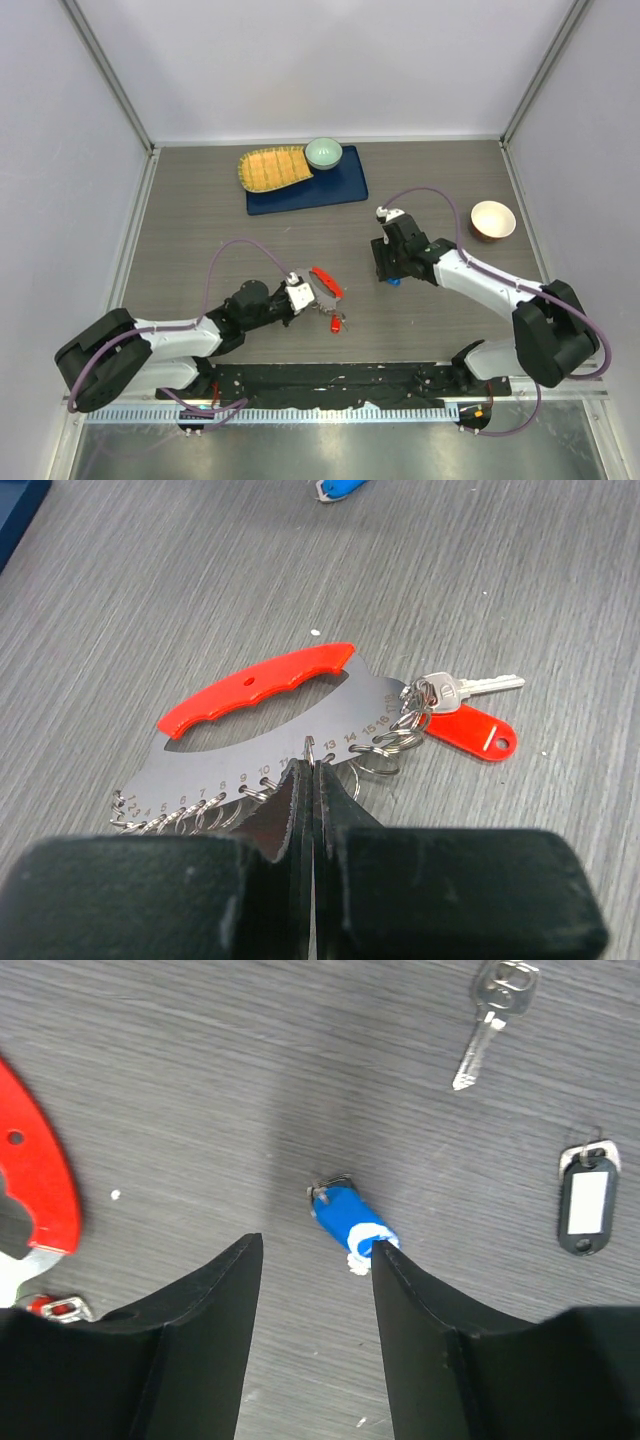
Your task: Put the keys on the keyring
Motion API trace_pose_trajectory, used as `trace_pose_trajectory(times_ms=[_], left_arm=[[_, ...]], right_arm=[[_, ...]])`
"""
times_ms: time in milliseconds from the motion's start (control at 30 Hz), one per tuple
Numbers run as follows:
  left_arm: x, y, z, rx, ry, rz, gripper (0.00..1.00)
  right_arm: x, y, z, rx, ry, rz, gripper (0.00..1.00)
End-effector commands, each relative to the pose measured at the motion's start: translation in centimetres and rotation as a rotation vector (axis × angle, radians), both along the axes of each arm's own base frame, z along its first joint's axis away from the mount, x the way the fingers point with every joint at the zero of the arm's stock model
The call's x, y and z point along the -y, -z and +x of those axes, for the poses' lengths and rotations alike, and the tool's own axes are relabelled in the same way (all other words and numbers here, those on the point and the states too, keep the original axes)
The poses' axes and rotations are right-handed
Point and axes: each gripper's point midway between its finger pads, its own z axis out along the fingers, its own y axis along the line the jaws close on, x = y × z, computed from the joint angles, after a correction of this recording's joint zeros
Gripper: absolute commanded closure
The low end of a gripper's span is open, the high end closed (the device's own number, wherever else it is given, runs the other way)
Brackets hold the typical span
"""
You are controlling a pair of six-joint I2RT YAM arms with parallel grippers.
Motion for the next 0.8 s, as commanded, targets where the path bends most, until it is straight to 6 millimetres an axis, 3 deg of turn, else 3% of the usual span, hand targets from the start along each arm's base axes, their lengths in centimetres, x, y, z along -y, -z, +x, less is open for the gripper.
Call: trace_pose_trajectory(times_ms=[0,67,200,767], left_arm=[[0.8,-1.9,1.4,0.046,-0.037,-0.032,1.00],[0.7,-1.7,1.5,0.041,-0.041,-0.028,1.00],[0.6,-1.6,1.7,0.034,-0.054,-0.017,1.00],[0.6,-1.9,1.6,0.035,-0.052,-0.022,1.00]], right_arm=[[0.1,-0.7,1.7,0.043,-0.056,-0.015,0.48],[-0.1,-0.3,1.9,0.043,-0.075,-0.016,0.50],[0.4,0.5,2.5,0.044,-0.120,-0.069,0.66],[0.2,0.4,2.9,-0.066,-0.214,-0.150,0.69]])
